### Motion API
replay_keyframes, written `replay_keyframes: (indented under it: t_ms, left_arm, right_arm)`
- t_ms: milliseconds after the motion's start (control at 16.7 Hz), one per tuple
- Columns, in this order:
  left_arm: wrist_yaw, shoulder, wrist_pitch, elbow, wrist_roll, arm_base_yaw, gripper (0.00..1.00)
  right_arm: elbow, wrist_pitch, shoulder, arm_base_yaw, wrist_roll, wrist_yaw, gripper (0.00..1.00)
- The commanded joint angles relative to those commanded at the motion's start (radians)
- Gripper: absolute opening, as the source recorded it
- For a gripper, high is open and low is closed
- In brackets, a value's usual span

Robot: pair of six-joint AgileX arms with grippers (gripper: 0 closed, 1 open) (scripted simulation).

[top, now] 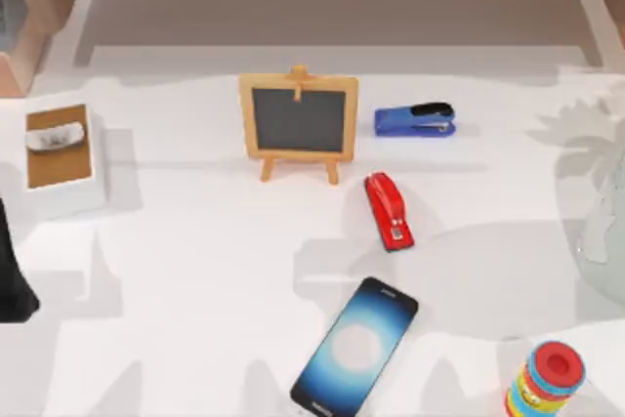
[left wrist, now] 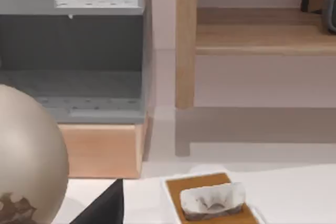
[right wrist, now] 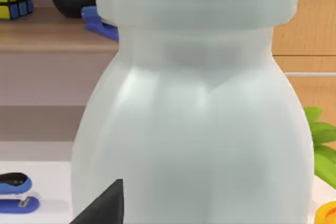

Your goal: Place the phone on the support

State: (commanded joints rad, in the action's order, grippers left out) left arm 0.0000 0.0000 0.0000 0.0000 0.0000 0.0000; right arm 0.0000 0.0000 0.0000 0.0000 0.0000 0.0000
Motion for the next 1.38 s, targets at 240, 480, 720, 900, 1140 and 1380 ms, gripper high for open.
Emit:
replay_keyframes:
  t_ms: [240,480,720,900,1140,1380]
  left_arm:
    - [0.000,0.000,0.000,0.000,0.000,0.000,1.00]
    - [0.000,0.000,0.000,0.000,0.000,0.000,1.00]
    - [0.000,0.000,0.000,0.000,0.000,0.000,1.00]
    - [0.000,0.000,0.000,0.000,0.000,0.000,1.00]
    - [0.000,0.000,0.000,0.000,0.000,0.000,1.00]
    - [0.000,0.000,0.000,0.000,0.000,0.000,1.00]
  right_arm:
    - [0.026,-0.015,0.014,0.020,0.026,-0.003,1.00]
    - [0.180,-0.109,0.116,0.133,0.180,-0.016,1.00]
    - [0.405,-0.260,0.304,0.303,0.413,-0.035,1.00]
    - [0.593,-0.388,0.491,0.443,0.607,-0.051,1.00]
    - [0.854,-0.558,0.784,0.627,0.864,-0.070,1.00]
    - [1.094,-0.713,1.102,0.781,1.089,-0.081,1.00]
